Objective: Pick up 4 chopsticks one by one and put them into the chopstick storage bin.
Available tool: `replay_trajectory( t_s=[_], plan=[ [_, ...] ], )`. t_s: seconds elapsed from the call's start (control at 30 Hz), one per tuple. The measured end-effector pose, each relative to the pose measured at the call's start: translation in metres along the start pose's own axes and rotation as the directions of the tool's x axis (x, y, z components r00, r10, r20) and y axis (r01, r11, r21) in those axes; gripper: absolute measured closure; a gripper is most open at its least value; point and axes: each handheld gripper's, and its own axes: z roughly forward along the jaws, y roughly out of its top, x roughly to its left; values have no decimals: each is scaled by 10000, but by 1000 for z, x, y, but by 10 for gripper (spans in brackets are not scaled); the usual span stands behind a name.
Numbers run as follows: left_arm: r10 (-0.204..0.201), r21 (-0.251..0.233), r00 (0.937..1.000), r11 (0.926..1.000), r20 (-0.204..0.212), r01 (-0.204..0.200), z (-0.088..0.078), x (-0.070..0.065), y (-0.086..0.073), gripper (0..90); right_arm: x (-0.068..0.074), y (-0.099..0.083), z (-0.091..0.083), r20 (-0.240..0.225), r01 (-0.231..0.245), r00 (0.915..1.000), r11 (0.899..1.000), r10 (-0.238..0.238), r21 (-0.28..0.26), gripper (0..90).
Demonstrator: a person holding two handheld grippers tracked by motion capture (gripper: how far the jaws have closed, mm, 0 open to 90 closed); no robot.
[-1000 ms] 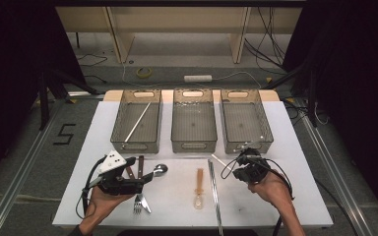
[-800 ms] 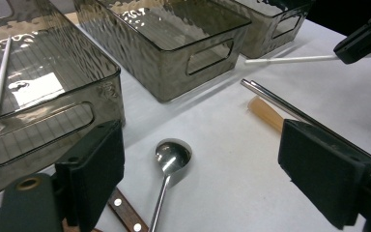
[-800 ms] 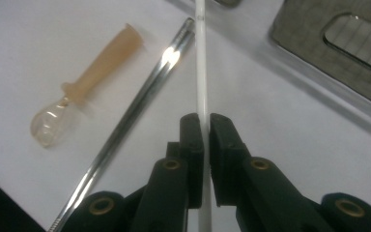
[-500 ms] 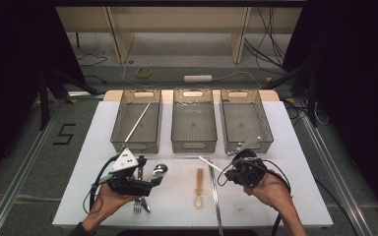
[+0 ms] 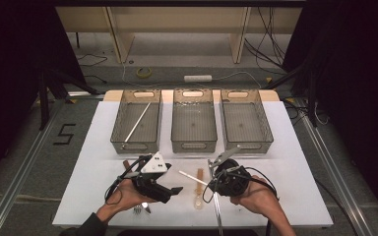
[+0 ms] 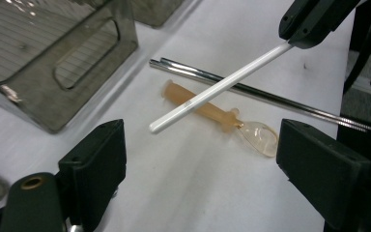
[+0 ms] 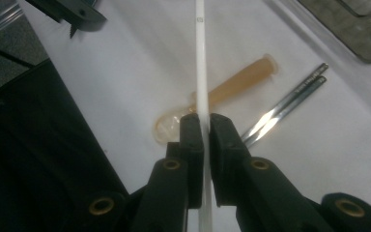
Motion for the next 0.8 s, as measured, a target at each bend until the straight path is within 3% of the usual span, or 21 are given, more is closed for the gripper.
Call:
replay_trajectory(
  t_s=[0.2,0.43,0.73,0.8],
  plan=[
    [719,664,9971,9951,231,-733,11,-9,3,202,11,4,3,-211,442,9988,9990,-442,34,855],
    [1138,1025,9918,9876,576,-1193,18,-13,2,287,19,6,6,-537,896,9946,9960,-892,40,855],
    [1783,1502,9779,9695,1088,-1934,24,-21,0,450,28,9,8,-955,1335,9866,9910,-1325,45,855],
    [1844,1484,9758,9683,1170,-2008,24,-22,0,488,28,9,9,-1011,1470,9841,9891,-1459,39,854]
  ],
)
